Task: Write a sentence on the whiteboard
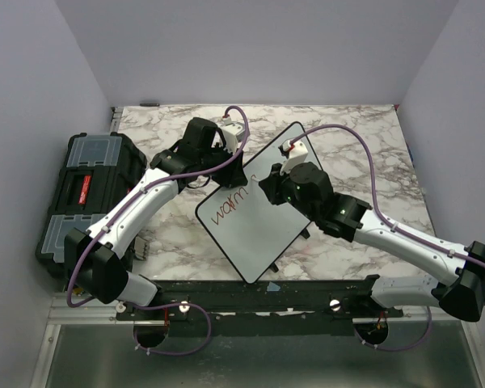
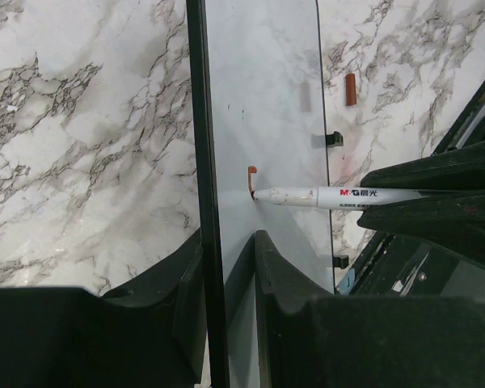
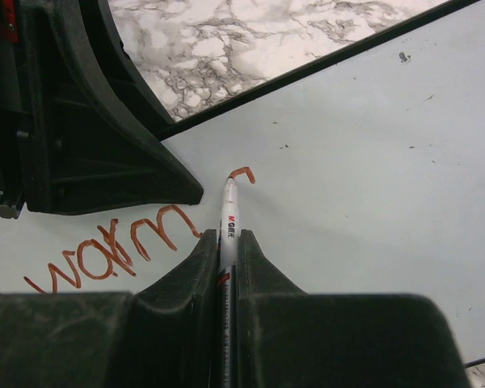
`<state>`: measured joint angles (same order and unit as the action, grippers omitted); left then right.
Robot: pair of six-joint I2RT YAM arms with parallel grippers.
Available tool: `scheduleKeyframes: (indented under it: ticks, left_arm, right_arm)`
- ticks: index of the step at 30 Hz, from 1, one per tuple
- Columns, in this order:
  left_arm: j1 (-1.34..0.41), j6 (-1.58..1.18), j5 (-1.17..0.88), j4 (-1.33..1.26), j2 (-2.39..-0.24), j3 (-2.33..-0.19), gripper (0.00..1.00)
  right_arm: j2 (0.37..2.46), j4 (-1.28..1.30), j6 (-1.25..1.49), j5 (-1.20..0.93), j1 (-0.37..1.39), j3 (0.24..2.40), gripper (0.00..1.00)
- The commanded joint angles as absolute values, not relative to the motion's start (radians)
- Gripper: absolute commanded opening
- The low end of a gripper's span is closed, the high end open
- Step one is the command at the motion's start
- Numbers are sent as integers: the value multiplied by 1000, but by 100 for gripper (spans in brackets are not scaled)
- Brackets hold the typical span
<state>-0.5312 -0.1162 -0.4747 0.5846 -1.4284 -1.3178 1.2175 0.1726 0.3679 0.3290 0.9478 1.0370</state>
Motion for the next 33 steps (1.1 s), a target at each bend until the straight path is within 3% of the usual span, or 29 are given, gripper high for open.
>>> scheduleKeyframes:
  ticks: [1,20,33]
  left_arm:
    - [-564,-66,-520,649,-1431,-1302,0]
    - [-566,-66,-520,649,-1429,-1302,0]
    - [-567,-66,-519,649,-1428,-1302,0]
  right_arm:
    - [1217,207,385,288,948,999,1]
    - [1201,277,420,440,949,979,1]
    - [1163,278,397,321,948,952,1]
